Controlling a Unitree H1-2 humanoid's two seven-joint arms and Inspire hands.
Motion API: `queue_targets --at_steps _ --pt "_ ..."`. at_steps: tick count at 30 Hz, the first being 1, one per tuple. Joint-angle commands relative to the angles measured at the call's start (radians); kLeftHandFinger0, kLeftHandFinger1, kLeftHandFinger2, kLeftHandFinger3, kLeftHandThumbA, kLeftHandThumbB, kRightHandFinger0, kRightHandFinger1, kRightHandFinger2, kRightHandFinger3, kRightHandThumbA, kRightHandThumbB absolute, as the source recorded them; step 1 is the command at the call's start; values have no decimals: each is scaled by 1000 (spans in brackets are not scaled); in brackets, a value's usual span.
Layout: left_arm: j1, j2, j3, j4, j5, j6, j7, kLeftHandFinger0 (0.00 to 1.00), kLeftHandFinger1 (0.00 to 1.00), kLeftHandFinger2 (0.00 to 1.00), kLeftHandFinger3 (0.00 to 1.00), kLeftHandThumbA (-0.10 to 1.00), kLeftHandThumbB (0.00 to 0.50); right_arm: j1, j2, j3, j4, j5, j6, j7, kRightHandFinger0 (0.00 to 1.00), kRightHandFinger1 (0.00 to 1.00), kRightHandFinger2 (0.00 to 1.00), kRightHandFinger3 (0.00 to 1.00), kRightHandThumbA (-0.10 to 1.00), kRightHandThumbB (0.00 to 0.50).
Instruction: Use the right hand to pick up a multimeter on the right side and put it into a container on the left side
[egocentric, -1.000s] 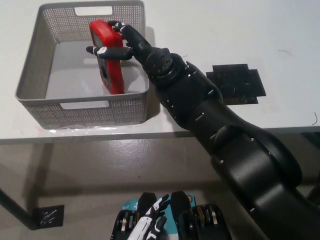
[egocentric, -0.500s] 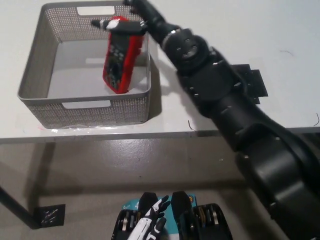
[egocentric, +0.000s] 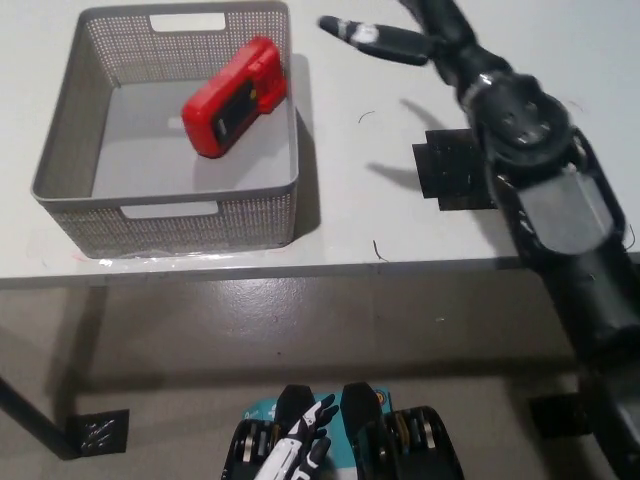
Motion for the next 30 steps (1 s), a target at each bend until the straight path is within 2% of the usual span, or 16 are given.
queue_targets --at_steps 1,2,4,6,10,11,15,16,19,30 --pt "8 5 3 -8 -4 -48 2 1000 1000 1000 1000 1000 500 188 -164 -151 -827 229 190 100 1000 1000 1000 1000 944 410" --pt "8 6 5 -6 -8 -48 -2 1000 1000 1000 1000 1000 500 232 -176 -146 -876 224 175 103 1000 1000 1000 1000 958 395" --pt "7 6 7 -3 -10 -48 -1 1000 1000 1000 1000 1000 500 344 -195 -130 -992 158 139 94 1000 1000 1000 1000 1000 432" --pt "2 6 11 4 -16 -48 -2 1000 1000 1000 1000 1000 500 478 -186 -118 -1100 150 105 83 1000 1000 1000 1000 1000 415" --pt "-1 6 13 15 -23 -48 6 1000 1000 1000 1000 1000 495 704 -134 -64 -1191 157 -5 62 1000 1000 1000 1000 1000 379" --pt "1 5 13 16 -19 -48 11 1000 1000 1000 1000 1000 497 754 -119 -45 -1204 156 -21 58 1000 1000 1000 1000 1000 390" --pt "1 2 14 16 -22 -48 15 1000 1000 1000 1000 1000 496 910 -67 26 -1194 108 -102 51 1000 1000 1000 1000 1000 383" --pt "-1 1 16 16 -25 -48 17 1000 1000 1000 1000 1000 499 941 -60 43 -1187 91 -117 53 1000 1000 1000 1000 1000 364" --pt "2 -2 27 7 -41 -48 16 1000 1000 1000 1000 1000 494 1004 -46 91 -1157 62 -159 66 1000 1000 1000 1000 1000 352" --pt "-28 -18 75 -22 -92 -48 -4 1000 1000 1000 1000 1000 483 1148 -19 196 -995 48 -270 94 1000 1000 1000 1000 1000 357"
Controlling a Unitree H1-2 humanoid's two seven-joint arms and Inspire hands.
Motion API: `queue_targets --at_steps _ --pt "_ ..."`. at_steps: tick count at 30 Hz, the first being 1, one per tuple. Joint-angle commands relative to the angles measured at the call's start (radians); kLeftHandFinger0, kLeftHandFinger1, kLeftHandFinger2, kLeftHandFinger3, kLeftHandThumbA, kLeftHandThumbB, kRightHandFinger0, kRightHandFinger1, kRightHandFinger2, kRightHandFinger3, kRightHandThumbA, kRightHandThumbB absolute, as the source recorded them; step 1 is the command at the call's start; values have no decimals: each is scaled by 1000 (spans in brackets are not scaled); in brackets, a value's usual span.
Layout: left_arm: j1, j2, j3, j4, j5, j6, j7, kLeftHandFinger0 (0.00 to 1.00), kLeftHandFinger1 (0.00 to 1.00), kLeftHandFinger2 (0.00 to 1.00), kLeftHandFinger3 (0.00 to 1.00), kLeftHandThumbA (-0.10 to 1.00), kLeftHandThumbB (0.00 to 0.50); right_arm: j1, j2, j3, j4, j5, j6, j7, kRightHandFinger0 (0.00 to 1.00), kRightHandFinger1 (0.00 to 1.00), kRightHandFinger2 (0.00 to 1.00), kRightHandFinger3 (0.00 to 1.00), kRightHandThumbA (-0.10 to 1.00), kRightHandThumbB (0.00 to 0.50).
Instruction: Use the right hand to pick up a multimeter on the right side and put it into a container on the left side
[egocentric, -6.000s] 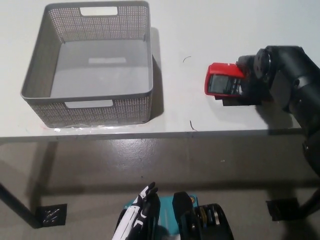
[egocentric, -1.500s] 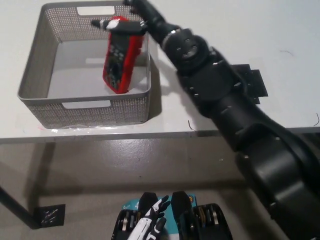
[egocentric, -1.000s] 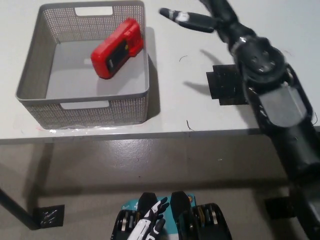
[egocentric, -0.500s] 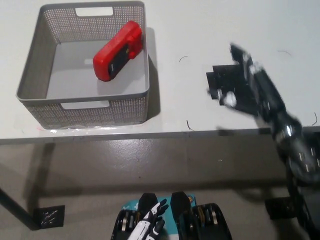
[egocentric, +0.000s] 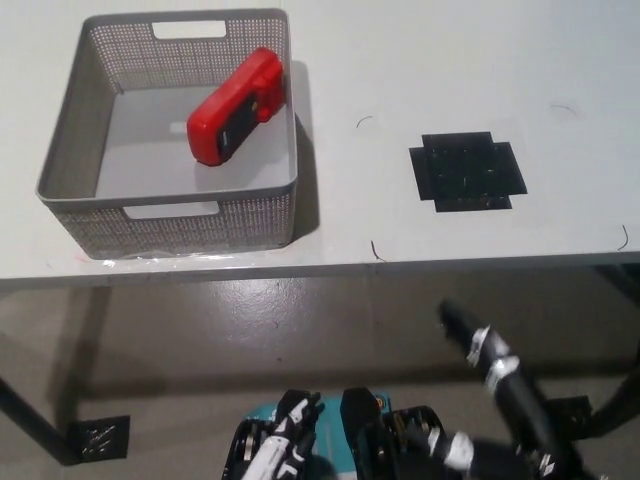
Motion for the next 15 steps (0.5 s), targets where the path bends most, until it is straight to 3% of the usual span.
queue_targets --at_steps 1,4,8,15 --pt "-33 -16 29 -46 -61 -47 -1 1000 1000 1000 1000 1000 477 23 6 40 -20 24 -189 47 1000 1000 1000 1000 1000 364" --pt "-31 -19 38 -59 -69 -47 -9 1000 1000 1000 1000 1000 496 33 6 39 69 41 -198 53 1000 1000 1000 1000 1000 360" --pt "-30 -20 44 -74 -67 -47 1 1000 1000 1000 1000 1000 480 29 20 19 268 71 -226 57 1000 1000 1000 1000 1000 327" --pt "-28 -25 54 -70 -77 -47 1 1000 1000 1000 1000 1000 470 -30 33 -12 506 86 -239 75 1000 1000 1000 1000 1000 353"
